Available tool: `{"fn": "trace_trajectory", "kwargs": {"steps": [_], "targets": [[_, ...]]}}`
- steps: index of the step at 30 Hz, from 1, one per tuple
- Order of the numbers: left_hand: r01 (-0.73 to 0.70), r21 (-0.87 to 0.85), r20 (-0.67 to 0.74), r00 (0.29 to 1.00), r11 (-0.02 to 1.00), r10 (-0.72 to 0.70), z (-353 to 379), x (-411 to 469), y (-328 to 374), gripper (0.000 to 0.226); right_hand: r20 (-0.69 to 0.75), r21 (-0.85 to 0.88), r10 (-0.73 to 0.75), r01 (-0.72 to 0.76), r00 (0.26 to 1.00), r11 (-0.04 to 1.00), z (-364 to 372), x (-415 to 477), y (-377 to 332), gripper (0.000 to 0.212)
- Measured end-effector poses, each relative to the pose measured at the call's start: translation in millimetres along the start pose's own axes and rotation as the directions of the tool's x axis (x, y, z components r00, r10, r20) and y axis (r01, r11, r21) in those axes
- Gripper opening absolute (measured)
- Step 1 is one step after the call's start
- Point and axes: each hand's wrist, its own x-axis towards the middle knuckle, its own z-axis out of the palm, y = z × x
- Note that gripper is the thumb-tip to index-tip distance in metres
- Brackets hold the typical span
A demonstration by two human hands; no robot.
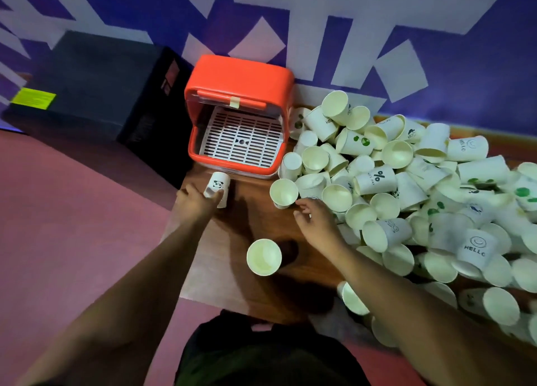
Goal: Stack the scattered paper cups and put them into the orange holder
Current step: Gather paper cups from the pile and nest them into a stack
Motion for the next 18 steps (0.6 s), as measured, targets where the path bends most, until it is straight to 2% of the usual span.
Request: {"fn": "trace_trajectory", "kwargs": {"steps": [2, 6, 10, 13, 18], "targets": [[-0.004, 0.047, 0.039, 0.999, 0.999, 0.002, 5, 12, 4, 0.087, 0.009, -0.079, 0.003, -0.003, 1.000, 0.997, 5, 9, -4, 0.031], [-0.015, -0.019, 0.138, 0.990, 1.000, 0.018, 15, 21, 13, 0.068, -0.013, -0.161, -0.004, 0.002, 1.000, 0.987, 17, 21, -11, 0.037], [-0.118, -0.049, 0.208, 0.970, 0.992, 0.126, 16, 26, -7, 0.063, -0.013, -0.299, 0.017, -0.020, 1.000, 0.954, 30, 27, -18, 0.038], [-0.211, -0.132, 0.213, 0.948, 0.969, 0.235, 9, 18, -18, 0.064, 0.010, -0.379, -0.006, 0.009, 1.000, 0.926, 38, 28, -17, 0.032], [-0.231, -0.387, 0.222, 0.916, 0.893, 0.334, -16, -3, -23, 0.056, -0.037, -0.381, -0.038, 0.021, 0.999, 0.924, 45, 23, -19, 0.019]]}}
